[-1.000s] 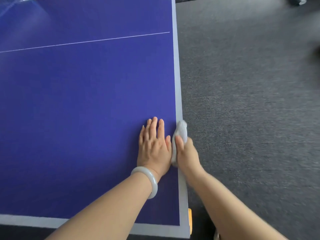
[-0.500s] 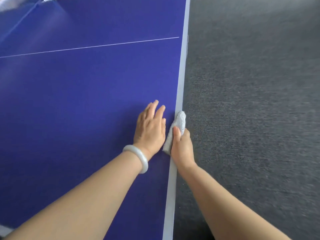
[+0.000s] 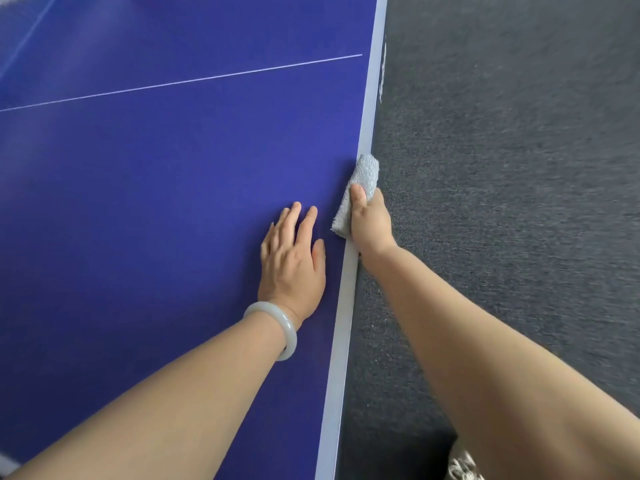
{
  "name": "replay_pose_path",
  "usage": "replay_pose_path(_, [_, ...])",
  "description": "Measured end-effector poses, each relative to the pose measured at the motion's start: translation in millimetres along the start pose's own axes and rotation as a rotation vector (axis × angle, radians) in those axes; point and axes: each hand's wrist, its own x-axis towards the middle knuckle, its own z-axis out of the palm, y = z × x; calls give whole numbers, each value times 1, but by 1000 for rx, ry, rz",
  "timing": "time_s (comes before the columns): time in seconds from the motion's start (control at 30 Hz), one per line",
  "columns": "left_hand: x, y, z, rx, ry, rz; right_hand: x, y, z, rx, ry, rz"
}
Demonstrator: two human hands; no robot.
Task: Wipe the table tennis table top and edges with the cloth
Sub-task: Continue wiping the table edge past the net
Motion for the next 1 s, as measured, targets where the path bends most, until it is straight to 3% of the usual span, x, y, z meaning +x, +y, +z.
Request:
replay_pose_path(0.1, [0,1,-1,-12,-15,-9,-35,26,4,-3,42,-114])
replay_pose_path(0.27, [-1,1,-4,-35,-17,-5,-158,84,-3,51,-58,-183])
replay_pose_path(0.37, [-2,0,-4,-31,-22,-10,-114,60,-4,60,-73,-193])
replay_pose_path(0.53, [-1,1,-4,-11,-24,-6,-7,10,0,17,18,-40])
replay_pose_path(0.63, [0,0,-4,-33,-29,-18,-54,33,6,19,79,-121])
replay_pose_path(0.8, [-1,0,-4,-23,-34,3,-141,81,0,19,-19,-137])
replay_pose_path(1.0, [-1,1,-3,11,-26,7,-3,10,-7,-51,-22,-35])
